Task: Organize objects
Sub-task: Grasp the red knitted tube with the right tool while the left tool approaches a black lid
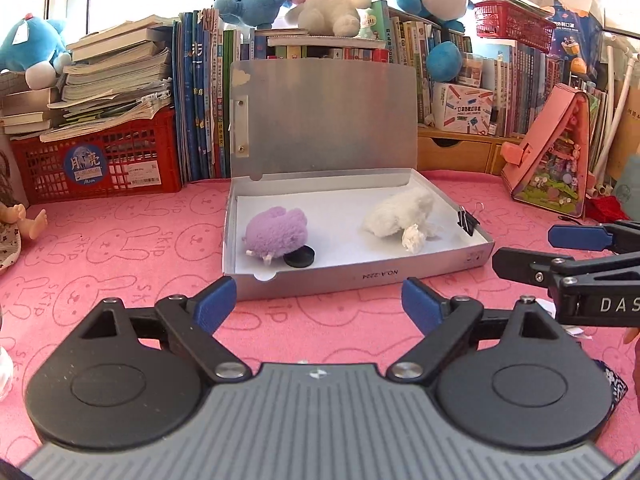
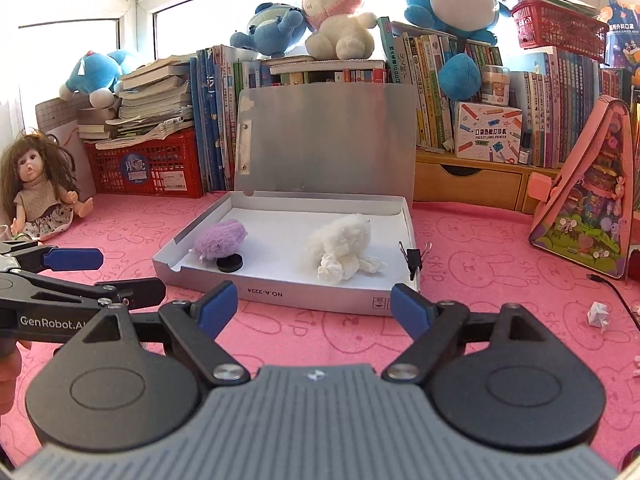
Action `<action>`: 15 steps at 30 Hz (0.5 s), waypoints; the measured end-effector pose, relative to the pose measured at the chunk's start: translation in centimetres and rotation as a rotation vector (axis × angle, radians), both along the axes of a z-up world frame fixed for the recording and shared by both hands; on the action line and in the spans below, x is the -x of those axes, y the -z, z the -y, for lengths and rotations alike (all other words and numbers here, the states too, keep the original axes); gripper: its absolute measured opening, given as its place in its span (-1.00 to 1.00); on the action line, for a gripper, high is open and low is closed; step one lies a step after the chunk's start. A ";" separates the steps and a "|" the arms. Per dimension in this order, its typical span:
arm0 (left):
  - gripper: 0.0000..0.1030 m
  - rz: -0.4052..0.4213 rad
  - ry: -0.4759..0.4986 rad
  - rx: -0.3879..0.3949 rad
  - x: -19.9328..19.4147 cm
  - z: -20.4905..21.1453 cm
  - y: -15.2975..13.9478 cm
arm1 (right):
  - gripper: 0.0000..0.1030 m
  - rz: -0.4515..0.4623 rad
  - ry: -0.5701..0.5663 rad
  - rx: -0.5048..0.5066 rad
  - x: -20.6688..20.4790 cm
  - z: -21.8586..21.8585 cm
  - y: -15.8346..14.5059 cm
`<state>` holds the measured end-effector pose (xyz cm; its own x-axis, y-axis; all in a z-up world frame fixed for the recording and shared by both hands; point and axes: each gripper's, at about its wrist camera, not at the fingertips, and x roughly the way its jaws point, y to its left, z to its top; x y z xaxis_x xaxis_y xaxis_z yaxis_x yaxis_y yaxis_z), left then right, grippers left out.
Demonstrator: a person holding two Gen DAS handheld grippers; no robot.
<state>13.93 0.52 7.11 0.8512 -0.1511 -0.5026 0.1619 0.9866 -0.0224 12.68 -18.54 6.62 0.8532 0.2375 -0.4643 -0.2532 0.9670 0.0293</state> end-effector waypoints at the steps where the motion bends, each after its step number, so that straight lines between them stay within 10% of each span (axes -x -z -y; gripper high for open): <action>1: 0.80 -0.002 0.000 0.006 1.0 0.0 0.4 | 0.76 0.013 0.001 0.013 1.2 -0.2 0.4; 15: 0.80 -0.112 -0.041 0.026 8.8 -0.7 7.1 | 0.77 0.022 0.047 0.036 7.7 -1.2 5.8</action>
<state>5.15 1.19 0.05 0.7957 -0.1319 -0.5911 0.1167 0.9911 -0.0641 4.97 -17.38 0.84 0.8732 0.1801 -0.4528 -0.2075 0.9782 -0.0111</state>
